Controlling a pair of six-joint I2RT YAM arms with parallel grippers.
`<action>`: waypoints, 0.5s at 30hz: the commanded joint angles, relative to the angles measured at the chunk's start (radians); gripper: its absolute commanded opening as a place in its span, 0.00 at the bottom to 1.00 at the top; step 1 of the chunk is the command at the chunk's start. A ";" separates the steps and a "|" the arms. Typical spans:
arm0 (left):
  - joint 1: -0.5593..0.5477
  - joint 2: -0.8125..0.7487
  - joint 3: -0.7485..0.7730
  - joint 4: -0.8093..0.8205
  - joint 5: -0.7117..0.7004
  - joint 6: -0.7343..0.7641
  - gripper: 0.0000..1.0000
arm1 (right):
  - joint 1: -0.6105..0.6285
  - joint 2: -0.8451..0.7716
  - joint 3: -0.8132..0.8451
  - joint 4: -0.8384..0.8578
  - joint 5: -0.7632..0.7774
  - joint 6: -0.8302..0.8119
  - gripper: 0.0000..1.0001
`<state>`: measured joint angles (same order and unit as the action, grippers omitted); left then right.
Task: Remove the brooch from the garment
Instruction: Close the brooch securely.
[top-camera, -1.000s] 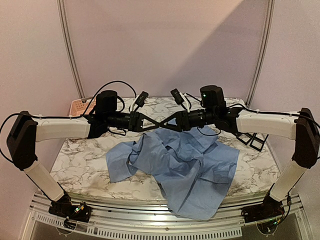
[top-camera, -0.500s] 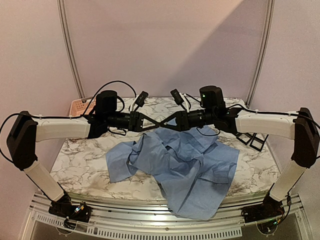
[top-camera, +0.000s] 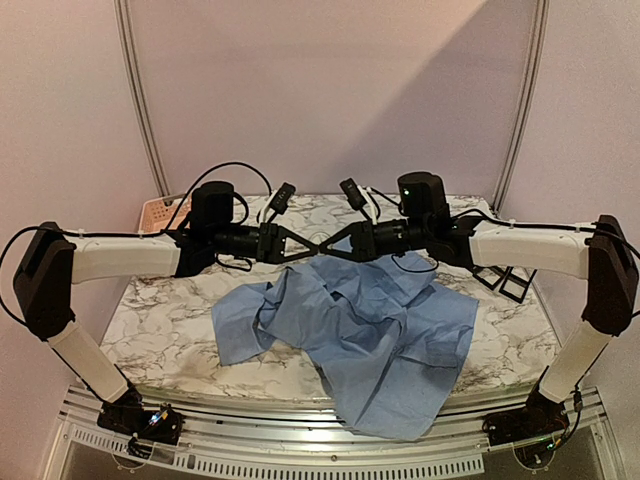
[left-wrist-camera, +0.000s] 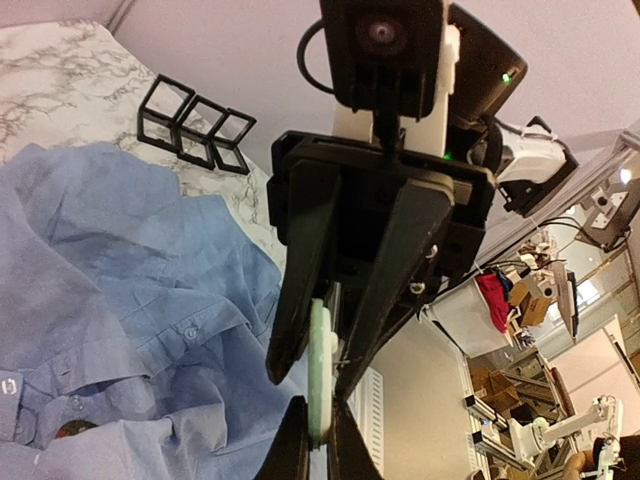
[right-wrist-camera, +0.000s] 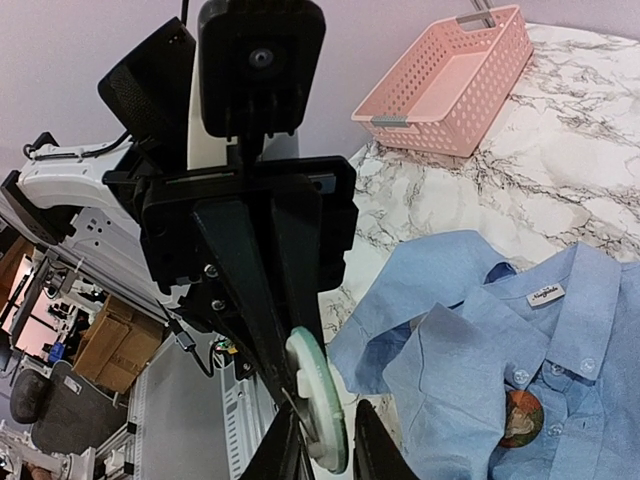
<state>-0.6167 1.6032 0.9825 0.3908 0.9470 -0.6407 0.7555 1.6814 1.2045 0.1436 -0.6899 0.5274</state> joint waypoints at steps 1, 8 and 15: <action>0.003 -0.016 -0.010 0.022 0.019 0.005 0.00 | 0.002 0.033 0.021 -0.009 0.039 0.022 0.16; 0.000 -0.019 -0.010 0.013 0.018 0.015 0.00 | -0.002 0.044 0.023 -0.009 0.043 0.050 0.11; -0.005 -0.021 -0.007 0.001 0.020 0.026 0.00 | -0.012 0.058 0.023 0.005 0.034 0.088 0.07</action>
<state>-0.6128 1.6032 0.9787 0.3779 0.9314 -0.6308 0.7570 1.6993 1.2072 0.1589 -0.6926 0.5919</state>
